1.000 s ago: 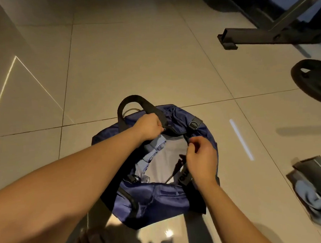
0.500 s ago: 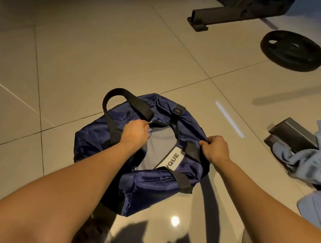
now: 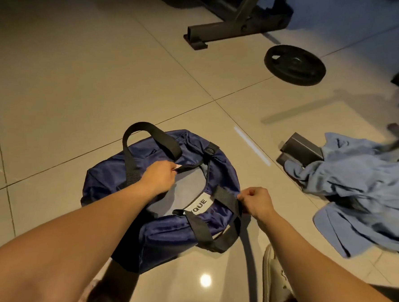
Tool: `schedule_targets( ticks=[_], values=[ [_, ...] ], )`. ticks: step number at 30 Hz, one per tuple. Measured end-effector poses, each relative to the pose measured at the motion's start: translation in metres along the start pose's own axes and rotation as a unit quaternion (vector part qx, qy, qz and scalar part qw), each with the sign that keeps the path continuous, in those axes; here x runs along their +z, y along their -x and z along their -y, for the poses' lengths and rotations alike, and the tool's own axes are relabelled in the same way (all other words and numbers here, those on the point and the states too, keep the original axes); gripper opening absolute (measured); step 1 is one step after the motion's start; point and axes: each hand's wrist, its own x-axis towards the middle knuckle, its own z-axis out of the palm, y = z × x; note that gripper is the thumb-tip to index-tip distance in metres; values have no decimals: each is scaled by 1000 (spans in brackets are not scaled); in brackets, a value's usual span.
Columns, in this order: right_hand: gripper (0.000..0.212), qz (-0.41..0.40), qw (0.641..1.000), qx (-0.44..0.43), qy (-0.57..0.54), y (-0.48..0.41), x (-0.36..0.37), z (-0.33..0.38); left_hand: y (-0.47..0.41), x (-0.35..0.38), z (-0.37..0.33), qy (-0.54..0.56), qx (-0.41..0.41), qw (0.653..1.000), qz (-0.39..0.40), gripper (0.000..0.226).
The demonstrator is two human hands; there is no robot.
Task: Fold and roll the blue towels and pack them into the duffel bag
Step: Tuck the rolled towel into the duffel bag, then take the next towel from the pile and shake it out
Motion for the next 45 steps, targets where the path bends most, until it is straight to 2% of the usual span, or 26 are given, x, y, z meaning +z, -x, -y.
schedule_targets(
  ticks=[3,6,12,14,19,21,22,25,28,31,33,34,37,38,40,43,45],
  values=[
    [11,50,999,3,-10,24,-26,12,6,-20,-15,-22,-12,1000,12,26],
    [9,55,998,-7,-2,46,-62,26,19,-40,-48,-28,2,1000,9,14],
    [11,12,998,-55,19,63,-122,27,45,-31,-147,-14,92,995,30,21],
    [14,-2,996,-70,61,60,-137,14,47,-11,-186,-13,126,991,49,19],
    [27,-110,974,-78,182,34,-193,-50,40,55,-279,-24,199,977,67,38],
    [10,-135,969,-60,198,24,-224,-75,31,80,-310,-26,223,971,79,42],
    [12,-139,967,-57,207,15,-239,-86,24,91,-324,-27,239,967,81,41],
    [37,-127,955,-72,259,-10,-279,-112,-5,121,-362,-37,263,960,85,39],
    [59,-94,950,-80,286,-32,-300,-131,-38,142,-394,-75,270,958,65,62],
    [67,-63,947,-77,305,-52,-307,-144,-68,160,-416,-90,273,956,63,80],
    [60,-72,949,-73,297,-62,-306,-150,-80,176,-422,-93,246,961,81,80],
    [53,-85,950,-77,292,-67,-305,-153,-82,182,-424,-95,232,965,81,73],
    [29,-129,949,-87,275,-76,-303,-156,-77,190,-421,-106,234,966,34,24],
    [23,-138,946,-91,277,-76,-304,-156,-74,189,-418,-92,239,966,24,18],
    [19,-150,942,-103,283,-72,-310,-154,-68,177,-413,-19,227,973,31,20],
    [18,-146,936,-144,285,-57,-325,-139,-60,135,-407,143,184,968,90,25],
    [14,-120,939,-174,270,-46,-338,-114,-48,95,-403,185,154,964,114,27]
  ],
)
